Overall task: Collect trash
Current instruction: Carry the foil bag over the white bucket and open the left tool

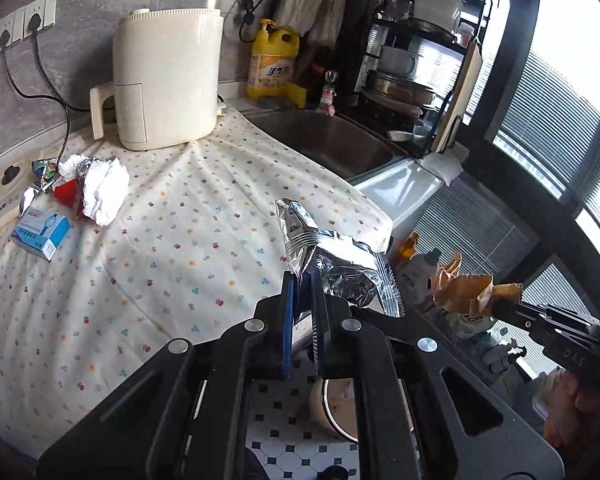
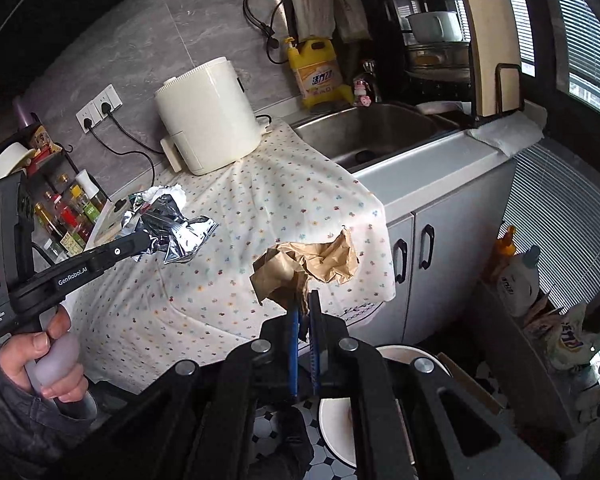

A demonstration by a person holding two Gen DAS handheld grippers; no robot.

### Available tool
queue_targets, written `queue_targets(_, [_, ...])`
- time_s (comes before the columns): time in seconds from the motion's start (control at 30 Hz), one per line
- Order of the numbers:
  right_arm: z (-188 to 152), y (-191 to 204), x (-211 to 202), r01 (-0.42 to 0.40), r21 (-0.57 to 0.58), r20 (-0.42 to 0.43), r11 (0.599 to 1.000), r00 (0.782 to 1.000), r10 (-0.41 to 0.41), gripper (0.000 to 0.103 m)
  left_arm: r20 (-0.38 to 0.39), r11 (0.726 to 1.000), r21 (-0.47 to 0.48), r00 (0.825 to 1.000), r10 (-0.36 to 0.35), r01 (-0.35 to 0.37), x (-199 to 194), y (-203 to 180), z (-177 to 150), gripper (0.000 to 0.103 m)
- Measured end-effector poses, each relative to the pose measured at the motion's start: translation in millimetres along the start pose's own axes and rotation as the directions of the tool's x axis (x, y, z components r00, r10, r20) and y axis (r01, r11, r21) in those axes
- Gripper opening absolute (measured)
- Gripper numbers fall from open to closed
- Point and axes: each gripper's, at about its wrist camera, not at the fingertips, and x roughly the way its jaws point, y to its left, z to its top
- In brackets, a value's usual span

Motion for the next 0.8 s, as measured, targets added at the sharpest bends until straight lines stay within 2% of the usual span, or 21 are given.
queue_targets(0.3, [-51.9, -47.4, 25.9, 0.085, 0.099, -0.132, 0.991, 0.989, -0.071, 0.011, -0.107, 0.997, 0.038, 0.993, -0.059, 0.063, 35.4, -33.5, -38.5, 0.009])
queue_targets(0.33, [-58.7, -53.0, 27.5, 0.096, 0.111, -0.15, 0.989, 0.985, -0.079, 0.022, -0.118, 0.997, 0.039, 0.991, -0.066, 0.071, 40.0, -36.8, -42.2, 0.009])
queue_targets(0.37, [-64.6, -59.0, 27.2, 0.116, 0.127, -0.158, 0.985, 0.983, -0.096, 0.049, -0.129, 0.996, 0.04, 0.989, -0.073, 0.079, 44.5, -40.4, -46.3, 0.009])
queue_targets(0.4, [-70.2, -64.7, 23.7, 0.135, 0.142, -0.151, 0.981, 0.982, -0.114, 0.06, -0.139, 0.995, 0.04, 0.987, -0.082, 0.089, 49.0, -44.2, -49.9, 0.009])
queue_targets(0.43, [-74.7, -69.8, 20.0, 0.143, 0.149, -0.144, 0.979, 0.982, -0.122, 0.066, -0.148, 0.994, 0.042, 0.985, -0.09, 0.097, 53.7, -48.7, -54.1, 0.009])
queue_targets(0.57, [-89.2, -89.9, 3.2, 0.176, 0.165, -0.15, 0.97, 0.977, -0.152, 0.064, -0.186, 0.991, 0.053, 0.976, -0.115, 0.127, 73.5, -67.2, -66.4, 0.009])
queue_targets(0.7, [-100.0, -111.9, -19.4, 0.244, 0.196, -0.152, 0.95, 0.964, -0.217, 0.065, -0.221, 0.985, 0.075, 0.966, -0.137, 0.157, 91.0, -89.1, -76.8, 0.009])
queue_targets(0.8, [-104.1, -124.7, -38.2, 0.286, 0.216, -0.14, 0.934, 0.955, -0.261, 0.069, -0.248, 0.979, 0.082, 0.955, -0.163, 0.189, 99.1, -104.7, -81.4, 0.009])
